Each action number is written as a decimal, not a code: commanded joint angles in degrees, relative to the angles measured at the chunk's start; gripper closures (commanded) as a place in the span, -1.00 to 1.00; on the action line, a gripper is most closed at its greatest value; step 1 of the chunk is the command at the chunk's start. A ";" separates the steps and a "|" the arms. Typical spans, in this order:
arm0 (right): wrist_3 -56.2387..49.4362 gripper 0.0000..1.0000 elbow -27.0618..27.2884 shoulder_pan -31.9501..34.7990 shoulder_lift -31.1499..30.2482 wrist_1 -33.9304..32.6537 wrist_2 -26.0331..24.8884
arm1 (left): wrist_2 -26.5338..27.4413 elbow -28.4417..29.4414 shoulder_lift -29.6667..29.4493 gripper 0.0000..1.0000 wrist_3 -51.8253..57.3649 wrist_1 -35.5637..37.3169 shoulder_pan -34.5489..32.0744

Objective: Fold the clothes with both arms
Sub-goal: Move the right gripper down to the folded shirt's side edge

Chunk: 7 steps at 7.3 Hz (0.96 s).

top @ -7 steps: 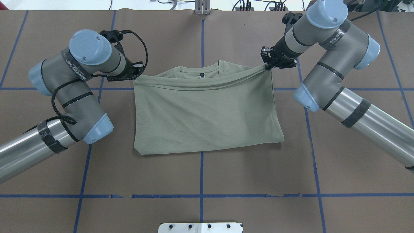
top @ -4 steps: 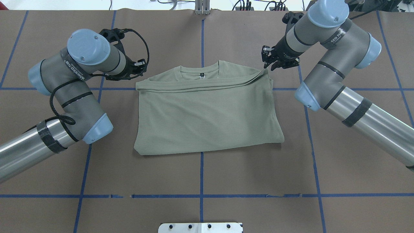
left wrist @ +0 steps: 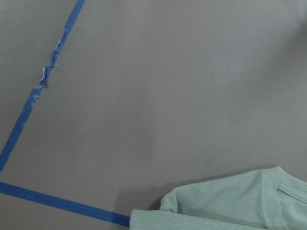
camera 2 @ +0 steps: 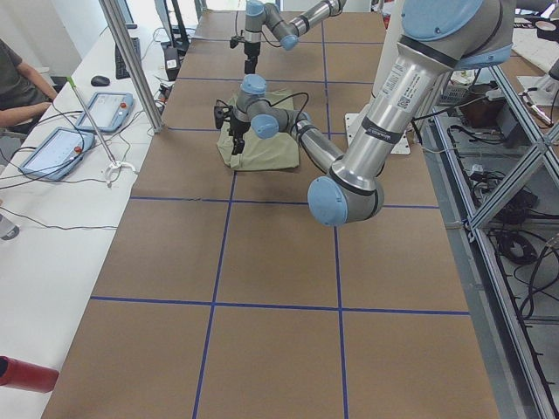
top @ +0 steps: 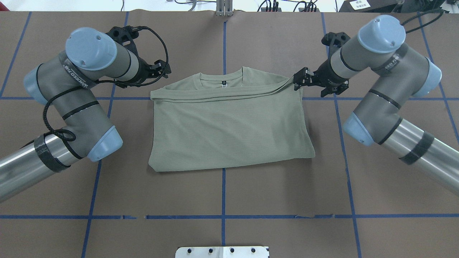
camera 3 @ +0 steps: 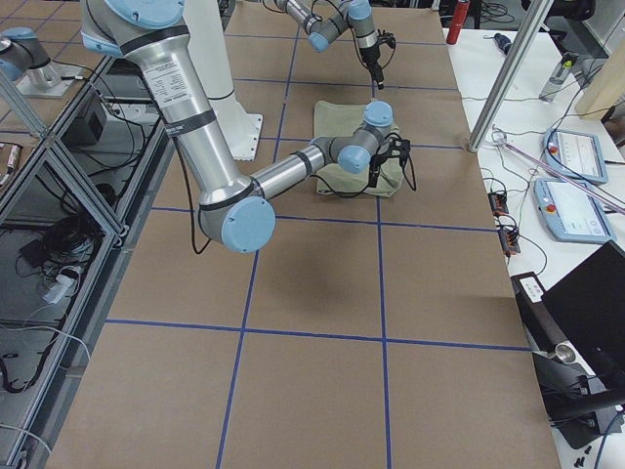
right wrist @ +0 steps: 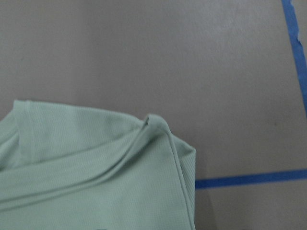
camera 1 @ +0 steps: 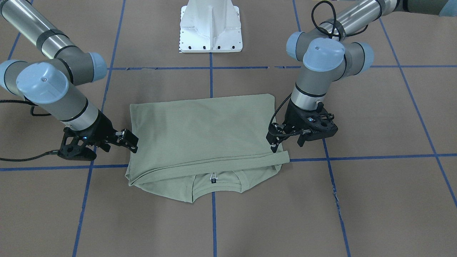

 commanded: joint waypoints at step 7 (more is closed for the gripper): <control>4.45 -0.17 10.30 -14.23 -10.73 -0.20 -9.00 | 0.16 -2.28 0.35 -1.00 -0.62 0.07 0.35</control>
